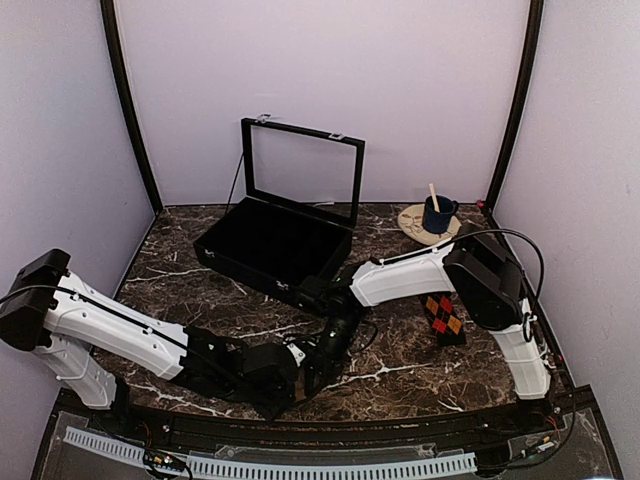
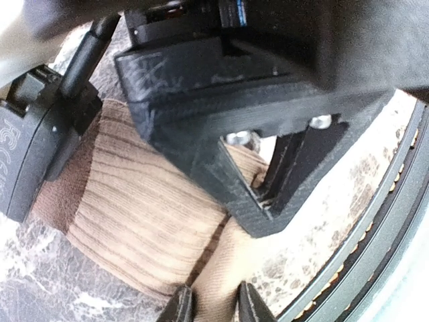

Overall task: Roll the socks
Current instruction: Roll the sock at the center of the board.

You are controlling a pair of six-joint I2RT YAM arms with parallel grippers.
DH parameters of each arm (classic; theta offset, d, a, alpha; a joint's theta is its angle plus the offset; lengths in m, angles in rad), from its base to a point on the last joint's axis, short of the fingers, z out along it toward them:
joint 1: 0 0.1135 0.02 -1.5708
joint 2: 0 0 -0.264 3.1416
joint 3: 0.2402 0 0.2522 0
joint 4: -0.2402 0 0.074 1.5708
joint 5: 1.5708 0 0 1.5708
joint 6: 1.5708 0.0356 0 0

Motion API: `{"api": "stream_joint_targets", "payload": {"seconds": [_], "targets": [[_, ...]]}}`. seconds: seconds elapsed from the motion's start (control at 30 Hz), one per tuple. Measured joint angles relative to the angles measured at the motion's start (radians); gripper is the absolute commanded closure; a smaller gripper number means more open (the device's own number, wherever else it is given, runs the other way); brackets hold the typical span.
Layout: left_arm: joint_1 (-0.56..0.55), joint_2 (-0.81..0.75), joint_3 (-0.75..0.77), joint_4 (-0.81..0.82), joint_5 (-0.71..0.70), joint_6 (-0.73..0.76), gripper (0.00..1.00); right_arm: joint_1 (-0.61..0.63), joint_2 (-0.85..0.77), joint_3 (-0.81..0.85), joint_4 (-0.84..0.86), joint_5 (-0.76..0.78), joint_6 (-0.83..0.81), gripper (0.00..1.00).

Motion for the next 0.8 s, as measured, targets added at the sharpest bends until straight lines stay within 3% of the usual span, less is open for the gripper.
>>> {"api": "stream_joint_targets", "payload": {"seconds": [0.23,0.8], "targets": [[0.0,0.012,-0.002,0.028,0.01,-0.005,1.0,-0.003,0.0,-0.002,-0.021,-0.004,-0.001,1.0],[-0.013,0.004,-0.031,0.064,0.069,-0.001,1.0,-0.024,-0.041,-0.095,0.069,-0.043,0.011,0.85]]}}
